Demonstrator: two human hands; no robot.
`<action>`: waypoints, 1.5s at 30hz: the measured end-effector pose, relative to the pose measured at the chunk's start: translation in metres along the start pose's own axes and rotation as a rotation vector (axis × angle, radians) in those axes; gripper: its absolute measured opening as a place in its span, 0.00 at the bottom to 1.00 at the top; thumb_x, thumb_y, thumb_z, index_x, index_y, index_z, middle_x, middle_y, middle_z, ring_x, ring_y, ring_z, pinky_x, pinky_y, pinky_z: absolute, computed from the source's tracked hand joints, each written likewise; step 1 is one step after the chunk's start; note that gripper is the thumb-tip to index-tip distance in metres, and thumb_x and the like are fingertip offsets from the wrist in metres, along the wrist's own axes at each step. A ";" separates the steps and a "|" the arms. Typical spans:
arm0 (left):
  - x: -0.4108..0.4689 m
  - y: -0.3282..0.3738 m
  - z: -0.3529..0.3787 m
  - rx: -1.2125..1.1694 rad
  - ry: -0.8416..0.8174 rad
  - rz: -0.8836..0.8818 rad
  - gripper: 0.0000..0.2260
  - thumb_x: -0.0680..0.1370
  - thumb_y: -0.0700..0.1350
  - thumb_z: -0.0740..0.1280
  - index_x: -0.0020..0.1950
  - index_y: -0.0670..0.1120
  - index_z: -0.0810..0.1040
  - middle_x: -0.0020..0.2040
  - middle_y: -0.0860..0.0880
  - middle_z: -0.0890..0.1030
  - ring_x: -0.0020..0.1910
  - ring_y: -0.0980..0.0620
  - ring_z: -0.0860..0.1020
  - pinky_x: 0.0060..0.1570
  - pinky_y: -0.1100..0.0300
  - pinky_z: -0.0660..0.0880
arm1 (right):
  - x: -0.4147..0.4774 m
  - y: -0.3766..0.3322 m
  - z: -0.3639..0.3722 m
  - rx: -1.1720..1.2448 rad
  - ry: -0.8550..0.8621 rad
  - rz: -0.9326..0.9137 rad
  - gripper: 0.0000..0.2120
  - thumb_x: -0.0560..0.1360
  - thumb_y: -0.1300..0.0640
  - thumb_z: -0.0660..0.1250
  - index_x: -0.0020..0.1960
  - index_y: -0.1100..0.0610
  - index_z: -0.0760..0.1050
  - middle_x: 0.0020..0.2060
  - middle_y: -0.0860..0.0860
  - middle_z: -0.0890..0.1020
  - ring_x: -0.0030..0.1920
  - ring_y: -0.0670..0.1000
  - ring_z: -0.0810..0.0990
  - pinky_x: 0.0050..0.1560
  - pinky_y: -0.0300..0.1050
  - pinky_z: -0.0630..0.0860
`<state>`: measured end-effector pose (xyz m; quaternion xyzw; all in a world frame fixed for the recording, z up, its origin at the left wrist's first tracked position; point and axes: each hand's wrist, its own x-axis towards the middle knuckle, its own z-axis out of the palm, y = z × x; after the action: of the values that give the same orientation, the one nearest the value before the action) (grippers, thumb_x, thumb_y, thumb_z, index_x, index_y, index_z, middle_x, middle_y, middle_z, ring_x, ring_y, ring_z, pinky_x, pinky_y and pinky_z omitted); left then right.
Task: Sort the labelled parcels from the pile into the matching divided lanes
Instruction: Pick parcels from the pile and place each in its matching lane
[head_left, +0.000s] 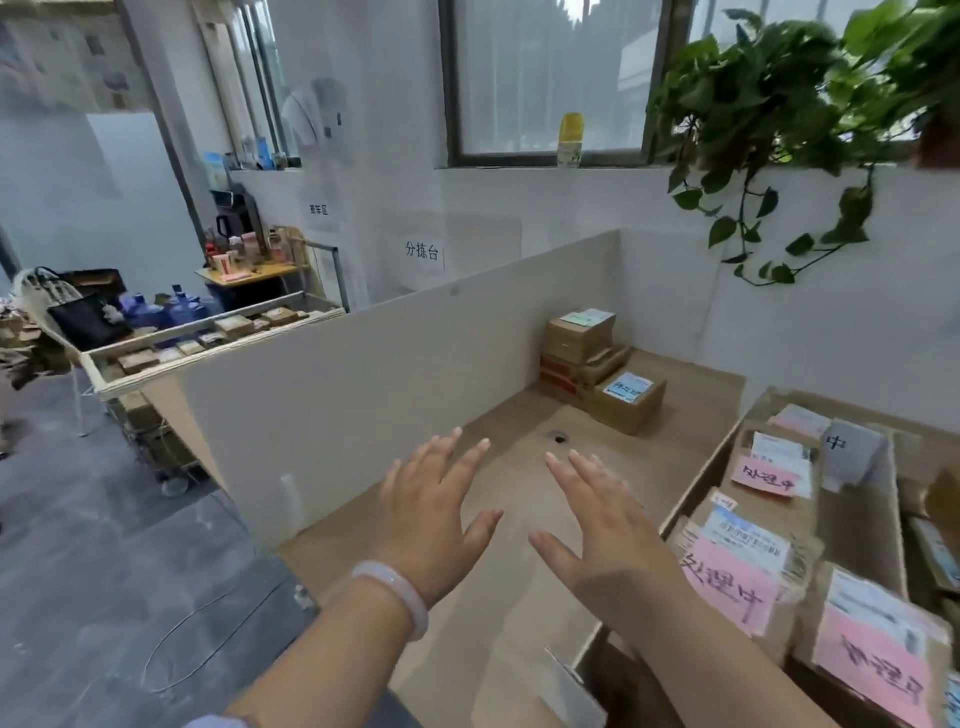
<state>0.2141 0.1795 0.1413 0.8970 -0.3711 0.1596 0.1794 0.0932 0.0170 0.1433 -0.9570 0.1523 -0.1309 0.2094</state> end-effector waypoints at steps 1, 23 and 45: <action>0.013 -0.004 0.010 -0.035 -0.012 0.013 0.31 0.73 0.66 0.52 0.75 0.58 0.66 0.75 0.50 0.67 0.74 0.46 0.67 0.70 0.42 0.66 | 0.010 0.003 0.004 0.000 0.015 0.027 0.35 0.77 0.36 0.58 0.77 0.37 0.43 0.78 0.40 0.45 0.77 0.42 0.39 0.76 0.45 0.41; 0.299 -0.110 0.187 -0.426 -0.364 0.237 0.29 0.78 0.63 0.61 0.77 0.62 0.57 0.79 0.57 0.55 0.78 0.55 0.52 0.76 0.52 0.55 | 0.220 0.033 0.086 -0.114 0.041 0.652 0.39 0.68 0.28 0.43 0.77 0.37 0.40 0.77 0.39 0.43 0.77 0.42 0.38 0.73 0.39 0.37; 0.449 -0.004 0.431 -0.514 -0.655 0.305 0.28 0.80 0.58 0.61 0.79 0.59 0.55 0.80 0.55 0.50 0.77 0.55 0.47 0.75 0.59 0.48 | 0.380 0.315 0.127 0.286 0.292 0.922 0.28 0.78 0.47 0.64 0.76 0.40 0.59 0.75 0.45 0.62 0.75 0.44 0.58 0.73 0.40 0.55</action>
<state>0.5858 -0.2806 -0.0529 0.7616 -0.5640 -0.2060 0.2439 0.4078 -0.3412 -0.0365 -0.7236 0.5674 -0.1768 0.3511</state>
